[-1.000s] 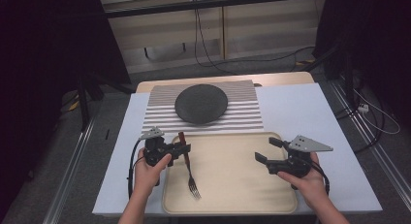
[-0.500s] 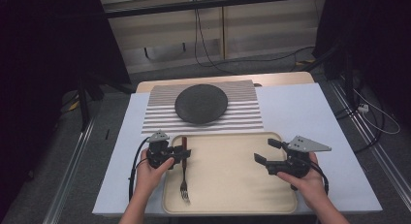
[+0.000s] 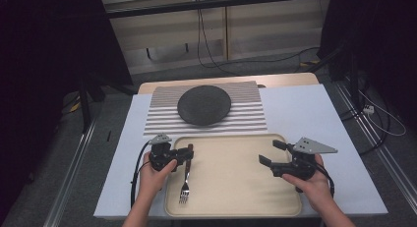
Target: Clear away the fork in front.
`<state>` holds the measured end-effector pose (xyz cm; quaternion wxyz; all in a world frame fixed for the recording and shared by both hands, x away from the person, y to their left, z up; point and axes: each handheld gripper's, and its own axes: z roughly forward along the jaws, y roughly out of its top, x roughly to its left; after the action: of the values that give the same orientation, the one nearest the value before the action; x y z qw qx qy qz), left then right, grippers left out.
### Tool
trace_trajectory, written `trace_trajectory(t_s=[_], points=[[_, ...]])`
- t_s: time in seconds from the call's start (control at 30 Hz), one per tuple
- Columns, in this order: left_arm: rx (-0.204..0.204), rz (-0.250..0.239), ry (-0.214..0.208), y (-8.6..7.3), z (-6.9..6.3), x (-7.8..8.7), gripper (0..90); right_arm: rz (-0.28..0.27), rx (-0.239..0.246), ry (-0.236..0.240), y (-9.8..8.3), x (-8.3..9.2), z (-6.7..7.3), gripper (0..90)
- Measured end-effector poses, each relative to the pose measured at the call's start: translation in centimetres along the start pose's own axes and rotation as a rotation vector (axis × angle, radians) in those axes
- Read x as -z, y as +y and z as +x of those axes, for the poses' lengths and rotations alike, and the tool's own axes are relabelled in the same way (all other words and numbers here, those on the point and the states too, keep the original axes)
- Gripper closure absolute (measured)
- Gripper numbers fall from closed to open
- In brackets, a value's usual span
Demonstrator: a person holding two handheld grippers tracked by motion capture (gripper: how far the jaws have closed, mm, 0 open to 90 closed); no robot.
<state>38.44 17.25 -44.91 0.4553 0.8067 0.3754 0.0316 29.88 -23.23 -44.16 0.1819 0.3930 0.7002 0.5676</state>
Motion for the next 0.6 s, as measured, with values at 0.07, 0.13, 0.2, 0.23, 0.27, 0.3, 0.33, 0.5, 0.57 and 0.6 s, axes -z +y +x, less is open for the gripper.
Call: trace_trajectory(t_s=[0.07, 0.13, 0.2, 0.23, 0.27, 0.3, 0.33, 0.5, 0.57, 0.6], points=[[-0.012, 0.017, -0.022, -0.10, -0.26, -0.31, 74.2, -0.001, 0.000, -0.001, -0.01, 0.01, 0.00, 19.2], [-0.029, 0.040, -0.011, -0.22, -0.43, -0.50, 76.5, 0.000, 0.002, -0.002, -0.01, 0.03, 0.02, 19.1], [-0.031, 0.040, -0.006, -0.32, -0.41, -0.55, 77.6, -0.001, 0.003, -0.002, 0.00, 0.07, 0.01, 19.2], [-0.036, 0.040, -0.004, -0.32, -0.43, -0.53, 77.6, -0.001, 0.005, -0.004, 0.00, 0.07, 0.01, 19.2], [-0.040, 0.042, -0.005, -0.30, -0.44, -0.49, 77.6, 0.000, 0.005, -0.002, 0.00, 0.08, 0.00, 19.2], [-0.042, 0.040, -0.003, -0.32, -0.49, -0.50, 77.6, -0.001, 0.005, -0.002, -0.01, 0.09, 0.00, 19.2], [-0.045, 0.043, -0.002, -0.34, -0.48, -0.51, 77.6, 0.000, 0.006, -0.003, -0.01, 0.09, -0.01, 19.2], [-0.043, 0.025, -0.014, -0.22, -0.52, -0.34, 77.6, 0.001, 0.010, -0.002, 0.00, 0.07, 0.01, 19.1], [-0.041, 0.012, -0.010, -0.16, -0.47, -0.08, 75.3, 0.002, 0.012, -0.001, 0.00, 0.03, 0.00, 19.0], [-0.036, 0.004, -0.010, -0.15, -0.44, 0.11, 72.9, 0.003, 0.012, -0.001, -0.01, 0.01, -0.01, 19.0]])
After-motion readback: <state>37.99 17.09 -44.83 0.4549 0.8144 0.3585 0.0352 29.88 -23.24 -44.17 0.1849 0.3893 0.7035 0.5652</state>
